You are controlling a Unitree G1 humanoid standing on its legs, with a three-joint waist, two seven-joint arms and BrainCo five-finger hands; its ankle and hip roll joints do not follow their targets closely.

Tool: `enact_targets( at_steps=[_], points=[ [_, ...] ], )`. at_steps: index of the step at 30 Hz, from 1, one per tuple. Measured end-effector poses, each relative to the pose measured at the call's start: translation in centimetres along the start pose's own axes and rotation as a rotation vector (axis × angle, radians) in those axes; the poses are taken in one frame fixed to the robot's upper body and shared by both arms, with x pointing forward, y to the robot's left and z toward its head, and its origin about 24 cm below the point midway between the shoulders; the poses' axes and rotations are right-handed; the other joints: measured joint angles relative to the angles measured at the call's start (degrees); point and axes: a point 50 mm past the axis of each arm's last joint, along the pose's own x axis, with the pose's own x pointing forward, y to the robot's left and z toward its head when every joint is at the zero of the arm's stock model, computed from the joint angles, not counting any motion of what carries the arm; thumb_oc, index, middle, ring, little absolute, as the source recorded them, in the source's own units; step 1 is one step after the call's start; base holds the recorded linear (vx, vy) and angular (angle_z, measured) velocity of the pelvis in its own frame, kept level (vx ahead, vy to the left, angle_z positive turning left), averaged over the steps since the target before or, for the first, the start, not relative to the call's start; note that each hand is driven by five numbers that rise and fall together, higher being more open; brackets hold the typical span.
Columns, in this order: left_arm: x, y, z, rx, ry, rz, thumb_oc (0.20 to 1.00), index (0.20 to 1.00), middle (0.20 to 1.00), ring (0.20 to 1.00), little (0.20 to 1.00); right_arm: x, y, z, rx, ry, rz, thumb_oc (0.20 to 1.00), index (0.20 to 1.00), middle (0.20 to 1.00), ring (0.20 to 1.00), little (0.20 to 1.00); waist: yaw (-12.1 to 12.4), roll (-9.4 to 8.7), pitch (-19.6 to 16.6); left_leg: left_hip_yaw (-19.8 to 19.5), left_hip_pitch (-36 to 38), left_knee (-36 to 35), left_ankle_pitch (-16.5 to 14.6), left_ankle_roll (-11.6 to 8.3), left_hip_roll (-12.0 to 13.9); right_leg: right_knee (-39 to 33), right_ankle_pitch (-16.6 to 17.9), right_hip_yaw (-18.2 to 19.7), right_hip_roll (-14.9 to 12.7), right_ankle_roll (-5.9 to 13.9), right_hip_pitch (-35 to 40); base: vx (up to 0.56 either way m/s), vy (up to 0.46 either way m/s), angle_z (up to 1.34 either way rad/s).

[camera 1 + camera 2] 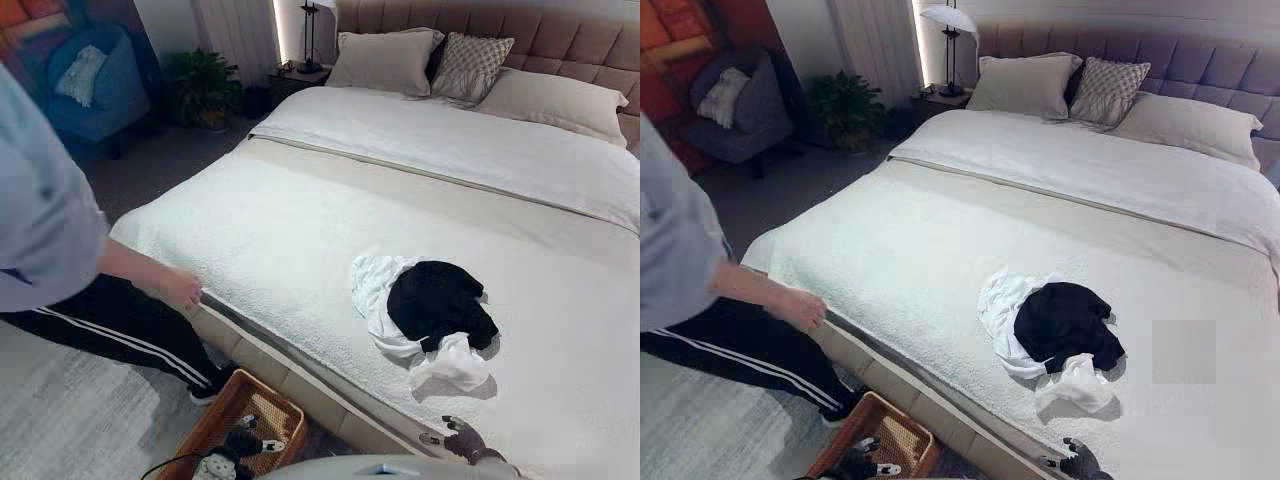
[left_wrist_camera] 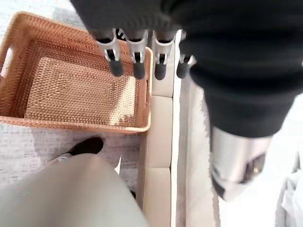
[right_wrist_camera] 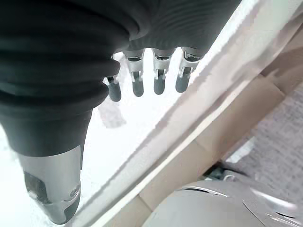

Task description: Pick up clothes into the bucket

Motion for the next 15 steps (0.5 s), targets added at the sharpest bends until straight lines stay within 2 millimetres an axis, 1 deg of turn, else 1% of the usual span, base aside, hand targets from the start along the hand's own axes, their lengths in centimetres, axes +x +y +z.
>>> enact_targets(
  at_steps=[1,11,15],
  points=[
    [0.0,0.0,0.0,0.0,0.0,0.0,1.0,1.0,1.0,1.0,1.0,0.0,0.0,-0.01,0.0,0.001,0.0,1.0,1.0,1.0,1.0,1.0,0.0,-0.01,0.0,0.0,0.0,-0.01,0.0,0.0,0.0,0.0,0.0,0.0,0.0,0.0,-0.01,-0.27,-0.276,-0.49],
    [0.03,0.05,-0.01,0.0,0.004,0.005,1.0,1.0,1.0,1.0,1.0,0.01,-0.05,0.03,0.01,0.0,-0.01,1.0,1.0,1.0,1.0,1.0,0.0,-0.25,0.26,0.0,-0.64,-0.07,0.0,0.0,0.0,0.0,-0.01,0.0,0.0,0.0,-0.59,0.0,0.0,0.0],
    [0.04,0.15,0.01,0.0,0.004,0.017,1.0,1.0,1.0,1.0,1.0,0.19,-0.27,0.72,0.026,-0.017,-0.04,1.0,1.0,1.0,1.0,1.0,0.02,-0.13,0.53,-0.01,-1.06,0.0,0.09,0.09,-0.01,0.04,0.01,-0.01,0.0,-0.01,-0.89,0.0,0.0,0.0]
  ],
)
